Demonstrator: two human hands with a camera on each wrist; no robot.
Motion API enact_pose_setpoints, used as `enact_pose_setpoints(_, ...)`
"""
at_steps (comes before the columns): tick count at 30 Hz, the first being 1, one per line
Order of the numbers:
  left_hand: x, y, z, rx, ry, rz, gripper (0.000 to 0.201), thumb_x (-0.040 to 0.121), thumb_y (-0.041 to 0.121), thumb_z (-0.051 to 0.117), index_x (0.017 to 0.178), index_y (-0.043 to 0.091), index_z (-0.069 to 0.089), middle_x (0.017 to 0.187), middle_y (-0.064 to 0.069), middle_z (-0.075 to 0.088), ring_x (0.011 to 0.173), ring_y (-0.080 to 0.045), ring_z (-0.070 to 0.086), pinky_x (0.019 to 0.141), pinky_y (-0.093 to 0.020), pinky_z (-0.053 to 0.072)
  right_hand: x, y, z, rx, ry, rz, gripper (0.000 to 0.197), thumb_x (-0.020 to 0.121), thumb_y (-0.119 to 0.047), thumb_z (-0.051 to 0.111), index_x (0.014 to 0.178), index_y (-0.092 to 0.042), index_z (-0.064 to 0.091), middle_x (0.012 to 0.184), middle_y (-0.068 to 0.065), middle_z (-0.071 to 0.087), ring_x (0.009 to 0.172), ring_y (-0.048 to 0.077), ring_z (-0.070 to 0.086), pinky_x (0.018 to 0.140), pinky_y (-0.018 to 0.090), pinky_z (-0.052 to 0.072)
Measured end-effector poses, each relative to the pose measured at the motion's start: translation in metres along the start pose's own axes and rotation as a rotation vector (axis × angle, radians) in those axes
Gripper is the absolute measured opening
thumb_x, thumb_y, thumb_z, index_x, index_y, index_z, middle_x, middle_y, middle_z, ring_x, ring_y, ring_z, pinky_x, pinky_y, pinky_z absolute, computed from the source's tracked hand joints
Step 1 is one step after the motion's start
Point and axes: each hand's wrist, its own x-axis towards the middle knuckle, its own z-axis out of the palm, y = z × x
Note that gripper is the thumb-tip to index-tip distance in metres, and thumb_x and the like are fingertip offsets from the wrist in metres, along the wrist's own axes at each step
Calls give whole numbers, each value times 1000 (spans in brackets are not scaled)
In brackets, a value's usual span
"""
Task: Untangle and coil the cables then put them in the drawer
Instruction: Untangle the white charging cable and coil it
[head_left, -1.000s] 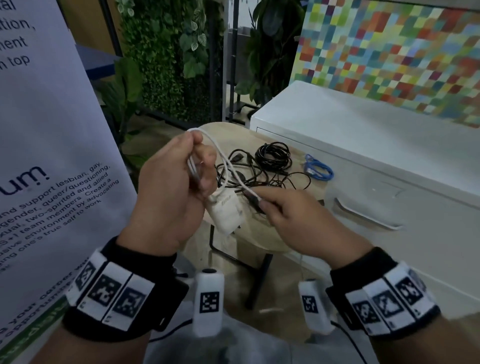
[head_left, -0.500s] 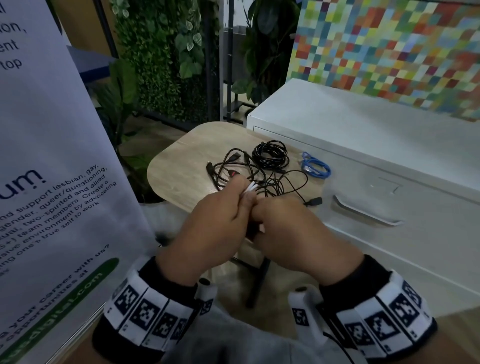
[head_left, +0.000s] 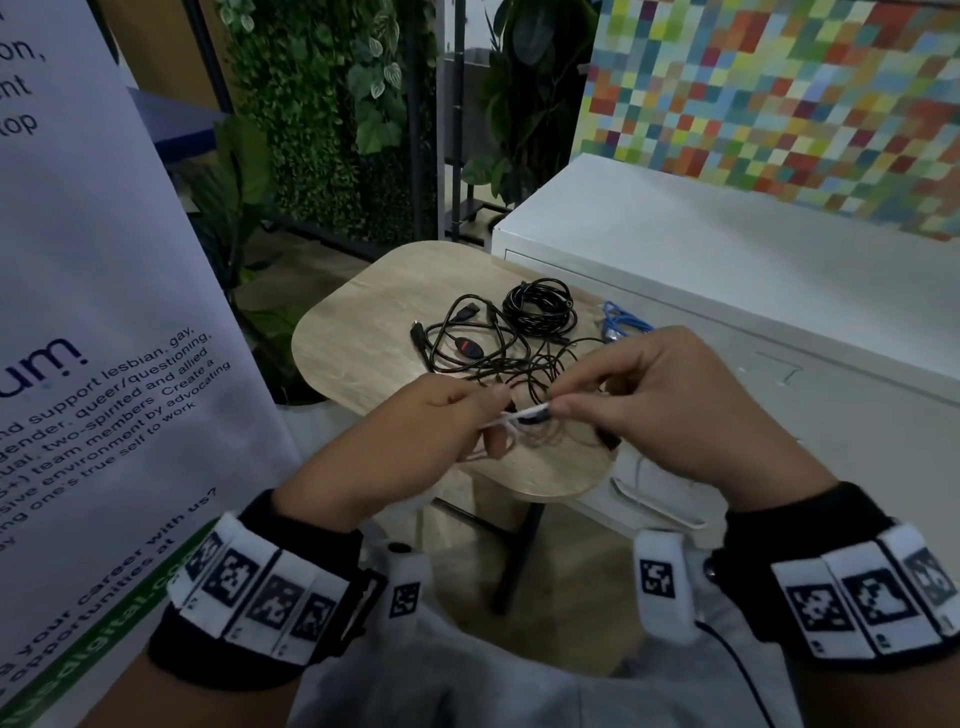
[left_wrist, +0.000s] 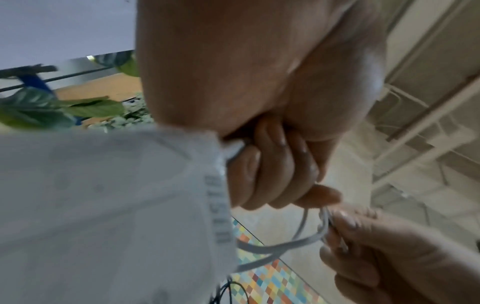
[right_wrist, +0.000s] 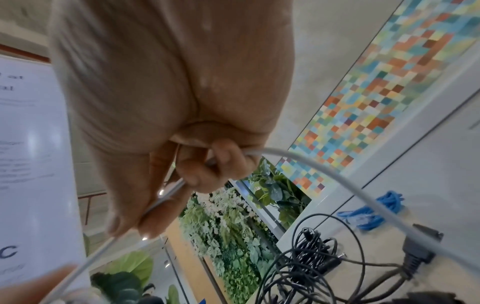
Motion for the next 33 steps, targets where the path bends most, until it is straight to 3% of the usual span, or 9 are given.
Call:
enact_pose_setpoints(3, -2, 3, -2, -331, -11, -40, 47, 109, 20, 43, 64, 16, 56, 54, 2, 27, 45, -9, 20, 44, -24, 16, 2, 7, -6, 24, 125, 3, 8, 82, -23, 86, 82, -31, 84, 65, -3, 74, 58, 32, 64, 55, 37, 49)
enact_pose_setpoints(7, -2, 9, -5, -635, 39, -31, 35, 106, 23, 40, 75, 16, 54, 60, -1, 24, 44, -11, 20, 47, -29, 16, 5, 22, 0, -57, 219, 12, 16, 91, -22, 78, 89, -37, 81, 69, -27, 71, 66, -3, 66, 63, 14, 47)
enact_pose_setpoints(9, -4, 15, -7, -754, 49, -10, 30, 105, 25, 38, 80, 16, 53, 60, 2, 26, 41, -10, 24, 49, -29, 17, 4, 24, 8, -99, 217, 38, 14, 93, -26, 75, 92, -39, 81, 67, -29, 69, 64, -6, 63, 60, 13, 44)
enact_pose_setpoints(14, 3, 24, 11, -871, 261, 53, 29, 112, 24, 32, 91, 12, 49, 57, -5, 48, 47, -20, 55, 52, -29, 52, -4, 14, 39, -443, 17, -38, 18, 98, -42, 61, 106, -41, 76, 80, -9, 73, 76, 12, 66, 62, 32, 48)
enact_pose_setpoints(17, 6, 21, 26, -660, 354, 132, 28, 113, 22, 33, 93, 12, 49, 70, -10, 72, 76, -28, 76, 77, -41, 64, -5, 1, 52, -665, -106, -117, 23, 101, -39, 51, 113, -33, 70, 96, -2, 71, 93, 24, 65, 69, 35, 47)
enact_pose_setpoints(20, 6, 11, 34, -288, 378, 194, 24, 113, 24, 34, 97, 16, 51, 95, -5, 80, 94, -19, 77, 90, -39, 60, -8, -10, 56, -734, -181, -146, 25, 103, -37, 48, 120, -33, 66, 105, -1, 69, 97, 25, 64, 69, 34, 44)
enact_pose_setpoints(25, 2, 3, 37, 189, 369, 256, 19, 110, 31, 38, 99, 20, 49, 82, 26, 72, 78, 7, 67, 65, -12, 47, -11, -16, 54, -721, -184, -145, 20, 100, -38, 54, 115, -35, 65, 101, -5, 69, 81, 22, 60, 63, 31, 32)
enact_pose_setpoints(29, 3, 1, 36, 407, 349, 262, 22, 110, 41, 33, 99, 26, 44, 76, 7, 64, 70, -15, 61, 63, -40, 44, -13, -24, 42, -678, -196, -132, 16, 93, -35, 62, 94, -26, 74, 75, -2, 66, 74, 24, 62, 63, 34, 47)
enact_pose_setpoints(33, 4, -3, 33, 499, 274, 241, 25, 108, 39, 38, 84, 33, 40, 67, 9, 51, 64, -15, 48, 59, -37, 26, -10, -24, 22, -478, -133, -84, 4, 83, -37, 76, 83, -35, 79, 69, -12, 68, 68, 7, 63, 62, 30, 51)
